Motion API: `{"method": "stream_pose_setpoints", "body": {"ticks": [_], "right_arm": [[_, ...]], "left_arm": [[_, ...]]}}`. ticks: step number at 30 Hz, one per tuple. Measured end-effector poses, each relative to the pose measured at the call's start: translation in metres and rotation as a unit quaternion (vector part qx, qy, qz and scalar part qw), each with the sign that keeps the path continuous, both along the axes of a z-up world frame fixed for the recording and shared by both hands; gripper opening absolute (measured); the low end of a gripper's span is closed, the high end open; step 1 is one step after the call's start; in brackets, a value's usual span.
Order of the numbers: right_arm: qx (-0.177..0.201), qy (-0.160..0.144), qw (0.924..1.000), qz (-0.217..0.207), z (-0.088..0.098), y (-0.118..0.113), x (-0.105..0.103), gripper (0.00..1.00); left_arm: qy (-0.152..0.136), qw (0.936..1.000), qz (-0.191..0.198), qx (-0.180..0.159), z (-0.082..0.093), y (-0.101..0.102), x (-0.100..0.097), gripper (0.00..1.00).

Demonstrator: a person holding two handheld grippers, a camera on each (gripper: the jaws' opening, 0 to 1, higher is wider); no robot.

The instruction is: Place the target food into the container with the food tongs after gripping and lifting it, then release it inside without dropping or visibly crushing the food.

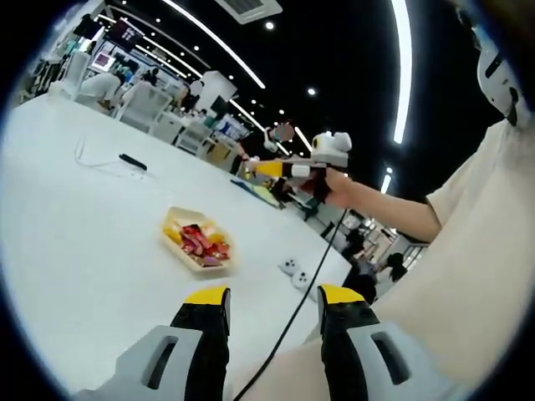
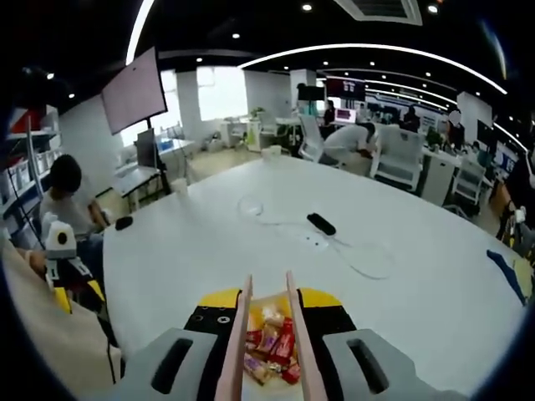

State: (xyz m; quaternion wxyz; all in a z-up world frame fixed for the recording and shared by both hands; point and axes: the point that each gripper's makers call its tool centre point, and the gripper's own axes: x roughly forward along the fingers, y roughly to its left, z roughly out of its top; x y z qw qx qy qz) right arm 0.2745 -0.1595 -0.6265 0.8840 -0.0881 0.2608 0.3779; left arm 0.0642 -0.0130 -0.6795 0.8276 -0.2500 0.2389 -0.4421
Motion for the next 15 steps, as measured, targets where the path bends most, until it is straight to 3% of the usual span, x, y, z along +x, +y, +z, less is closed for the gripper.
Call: {"method": "stream_pose_setpoints", "body": {"ticks": [12,13,15], "right_arm": [[0.005,-0.009,0.9996,0.026,0.006,0.021,-0.013,0.24],[0.007,-0.006,0.9996,0.027,0.005,0.022,-0.014,0.24],[0.014,0.001,0.9995,0.028,0.001,0.026,-0.016,0.24]], "left_arm": [[-0.020,0.9994,-0.028,0.008,0.006,-0.006,-0.004,0.40],[-0.025,0.9992,-0.029,0.010,0.007,-0.006,-0.005,0.40],[-0.065,0.9965,-0.042,0.032,0.011,-0.005,-0.007,0.39]]}}
